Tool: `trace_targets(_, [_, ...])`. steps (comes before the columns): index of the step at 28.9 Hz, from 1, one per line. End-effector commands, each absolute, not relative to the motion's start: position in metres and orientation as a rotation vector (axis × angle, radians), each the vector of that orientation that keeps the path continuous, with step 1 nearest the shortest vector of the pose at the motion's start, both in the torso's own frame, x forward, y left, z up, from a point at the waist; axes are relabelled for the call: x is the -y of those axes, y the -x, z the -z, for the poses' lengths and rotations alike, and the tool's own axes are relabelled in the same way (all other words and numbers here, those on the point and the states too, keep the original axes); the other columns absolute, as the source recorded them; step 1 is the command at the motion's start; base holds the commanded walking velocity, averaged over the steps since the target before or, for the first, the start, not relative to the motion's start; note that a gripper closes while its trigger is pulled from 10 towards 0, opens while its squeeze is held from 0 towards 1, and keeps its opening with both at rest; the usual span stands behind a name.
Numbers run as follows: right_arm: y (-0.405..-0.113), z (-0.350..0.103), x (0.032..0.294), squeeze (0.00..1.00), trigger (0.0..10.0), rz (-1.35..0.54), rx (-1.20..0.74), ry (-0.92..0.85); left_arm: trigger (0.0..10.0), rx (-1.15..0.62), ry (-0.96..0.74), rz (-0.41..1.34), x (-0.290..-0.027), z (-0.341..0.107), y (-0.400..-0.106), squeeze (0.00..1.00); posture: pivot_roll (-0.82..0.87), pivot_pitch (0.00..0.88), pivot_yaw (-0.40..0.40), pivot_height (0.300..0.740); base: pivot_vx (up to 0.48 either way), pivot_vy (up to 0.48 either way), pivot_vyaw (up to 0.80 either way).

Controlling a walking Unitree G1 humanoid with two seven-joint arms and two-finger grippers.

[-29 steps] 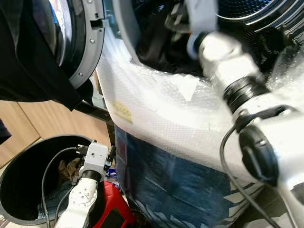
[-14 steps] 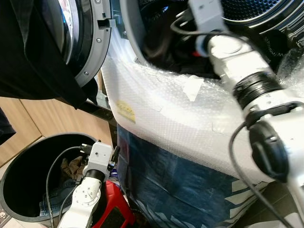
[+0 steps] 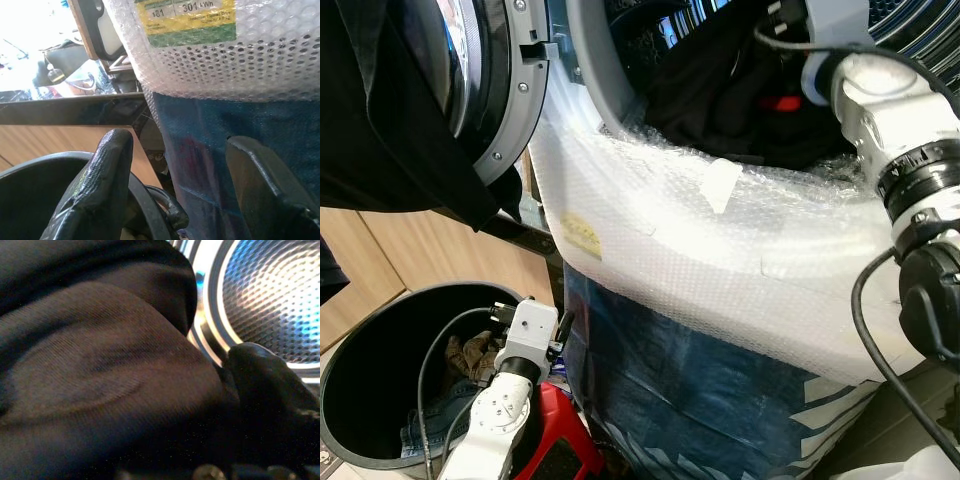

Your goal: Clothes washing

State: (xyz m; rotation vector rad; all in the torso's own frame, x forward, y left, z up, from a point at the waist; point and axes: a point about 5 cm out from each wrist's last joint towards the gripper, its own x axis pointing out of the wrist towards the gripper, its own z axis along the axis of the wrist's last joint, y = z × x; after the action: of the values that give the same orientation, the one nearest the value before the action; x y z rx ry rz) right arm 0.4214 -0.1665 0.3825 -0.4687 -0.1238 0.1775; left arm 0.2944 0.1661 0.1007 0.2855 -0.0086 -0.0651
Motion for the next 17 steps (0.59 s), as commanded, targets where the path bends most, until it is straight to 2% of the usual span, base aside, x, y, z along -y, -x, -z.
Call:
trace_targets(1, [-0.419,-0.388,0.167,1.0,10.0,-0.226,0.149,0.489,10.0,0.019,-0.294,0.083,-0.163,-0.105,-0.297,0.0,-0.01,0.0,0.012,0.74,0.0,0.0,0.0])
trace_targets(5, [-0.418,-0.378,0.165,1.0,10.0,-0.367,0.143,0.572,10.0,0.021,-0.297,0.095,-0.162,-0.106,-0.297,0.0,-0.01,0.0,0.018,0.74,0.0,0.0,0.0])
trace_targets(8, [-0.416,-0.365,0.168,1.0,10.0,-0.455,0.117,0.702,10.0,0.021,-0.297,0.1,-0.162,-0.107,-0.298,0.0,-0.01,0.0,0.023,0.74,0.0,0.0,0.0])
trace_targets(15, [-0.41,-0.377,0.185,1.0,10.0,-0.44,0.151,0.721,10.0,0.025,-0.297,0.104,-0.161,-0.108,-0.297,0.0,-0.01,0.0,0.019,0.74,0.0,0.0,0.0])
trace_targets(17, [-0.408,-0.384,0.196,1.0,10.0,-0.383,0.174,0.75,10.0,0.025,-0.297,0.105,-0.161,-0.108,-0.297,0.0,-0.01,0.0,0.02,0.74,0.0,0.0,0.0])
